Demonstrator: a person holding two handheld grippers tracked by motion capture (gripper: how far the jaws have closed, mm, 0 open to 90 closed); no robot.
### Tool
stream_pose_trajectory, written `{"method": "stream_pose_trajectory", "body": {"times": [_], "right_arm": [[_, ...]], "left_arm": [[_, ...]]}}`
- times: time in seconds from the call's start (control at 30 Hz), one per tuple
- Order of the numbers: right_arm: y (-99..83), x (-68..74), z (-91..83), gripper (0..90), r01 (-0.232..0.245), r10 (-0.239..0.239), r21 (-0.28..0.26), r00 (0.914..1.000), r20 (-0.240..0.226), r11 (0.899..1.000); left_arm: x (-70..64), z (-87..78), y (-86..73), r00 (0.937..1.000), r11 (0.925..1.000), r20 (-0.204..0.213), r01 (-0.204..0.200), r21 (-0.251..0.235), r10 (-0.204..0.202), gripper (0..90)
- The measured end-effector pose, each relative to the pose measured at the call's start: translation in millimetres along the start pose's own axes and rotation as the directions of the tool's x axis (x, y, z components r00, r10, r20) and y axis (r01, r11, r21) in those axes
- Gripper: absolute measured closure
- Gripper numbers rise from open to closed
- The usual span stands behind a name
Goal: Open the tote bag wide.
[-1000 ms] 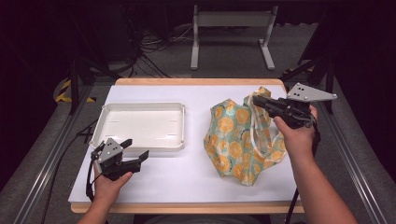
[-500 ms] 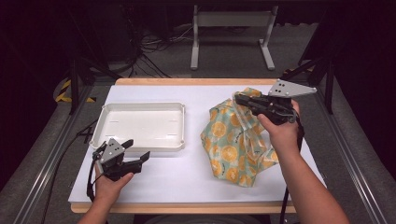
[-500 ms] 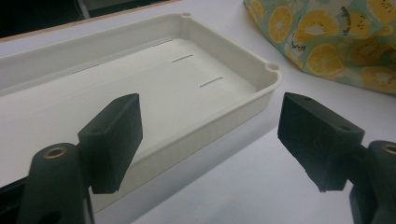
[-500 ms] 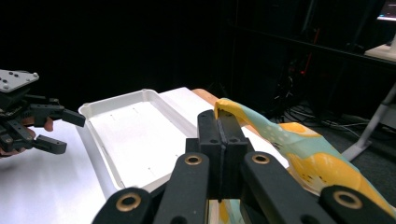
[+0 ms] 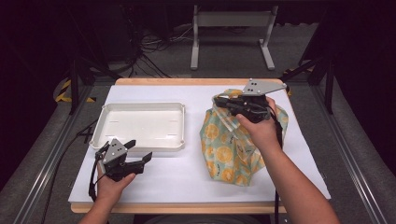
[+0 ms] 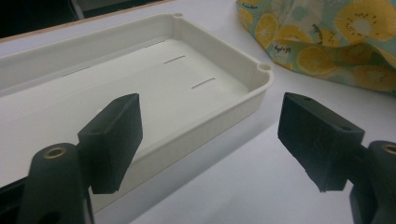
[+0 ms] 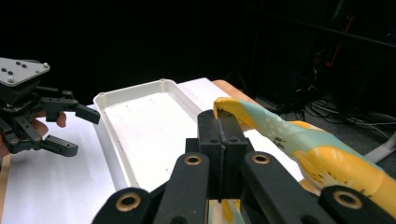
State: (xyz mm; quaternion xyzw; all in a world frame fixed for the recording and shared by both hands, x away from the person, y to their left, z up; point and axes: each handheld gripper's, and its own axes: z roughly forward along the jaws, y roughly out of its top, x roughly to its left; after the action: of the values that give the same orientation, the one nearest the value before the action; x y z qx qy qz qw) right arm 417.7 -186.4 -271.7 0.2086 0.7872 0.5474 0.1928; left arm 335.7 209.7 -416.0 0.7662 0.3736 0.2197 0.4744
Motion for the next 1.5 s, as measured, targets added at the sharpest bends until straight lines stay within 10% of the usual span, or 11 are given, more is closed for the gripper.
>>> {"method": "stream_pose_trajectory", "body": {"times": [0.87, 1.5], "right_arm": [[-5.3, 2.1, 32.1, 89.8, -0.006, 0.009, 0.091, 0.9997, -0.023, 0.996], [-7.8, 2.0, 29.6, 89.5, -0.004, 0.006, 0.07, 0.9995, -0.031, 0.998]], "left_arm": [[-35.2, 29.2, 55.3, 0.988, 0.9963, 0.153, -0.01, -0.085, 0.023, 25.0], [-64.0, 85.4, 99.2, 0.9277, 0.9927, 0.372, 0.012, -0.12, 0.034, 33.7]]}}
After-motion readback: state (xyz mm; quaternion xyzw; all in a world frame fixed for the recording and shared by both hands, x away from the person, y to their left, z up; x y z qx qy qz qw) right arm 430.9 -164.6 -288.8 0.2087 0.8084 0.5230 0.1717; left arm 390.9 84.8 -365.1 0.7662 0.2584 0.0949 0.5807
